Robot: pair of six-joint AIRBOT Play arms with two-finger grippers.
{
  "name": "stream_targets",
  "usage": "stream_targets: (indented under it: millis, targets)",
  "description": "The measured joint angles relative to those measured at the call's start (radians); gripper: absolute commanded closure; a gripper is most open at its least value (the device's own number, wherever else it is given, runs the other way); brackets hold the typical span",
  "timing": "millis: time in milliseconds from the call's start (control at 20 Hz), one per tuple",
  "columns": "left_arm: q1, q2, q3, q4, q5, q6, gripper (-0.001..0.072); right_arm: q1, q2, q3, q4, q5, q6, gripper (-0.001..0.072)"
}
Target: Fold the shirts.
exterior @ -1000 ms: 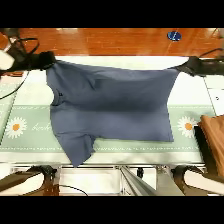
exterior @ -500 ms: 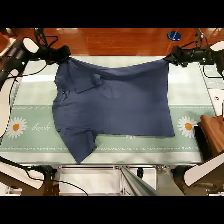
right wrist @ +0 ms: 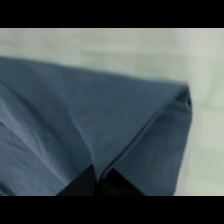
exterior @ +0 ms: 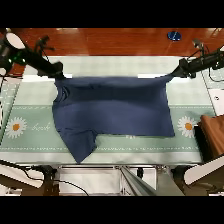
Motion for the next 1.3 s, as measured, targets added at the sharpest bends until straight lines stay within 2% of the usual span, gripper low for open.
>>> stream_targets:
  millis: [400,750,800,850,900,1100,1300]
  targets:
    - [0.004,-0.005,-0.185,0.043,-0.078,0.049,0.0684,-0.003,0.016,-0.166,-0.099,0.071,-0.011,0.0691]
    - [0.014,-0.01,-0.204,0.063,0.002,0.055,0.0682,-0.003,0.015,-0.203,-0.132,0.001,-0.005,0.0689]
    - [0.014,-0.01,-0.205,0.064,0.012,0.055,0.0579,-0.003,0.013,-0.207,-0.133,-0.022,-0.002,0.0533]
    - [0.015,-0.01,-0.205,0.064,0.023,0.055,0.0201,-0.001,0.011,-0.209,-0.135,-0.039,0.002,0.0162]
    - [0.015,-0.01,-0.206,0.069,0.027,0.054,0.0001,0.004,0.009,-0.211,-0.138,-0.055,0.008,0.0086]
    - [0.034,-0.005,-0.198,0.127,0.001,0.002,0.0002,0.007,0.021,-0.213,-0.141,-0.074,0.042,0.0086]
    - [0.112,0.095,-0.289,0.184,-0.064,-0.045,0.0002,-0.044,0.149,-0.268,-0.164,-0.069,0.069,0.0086]
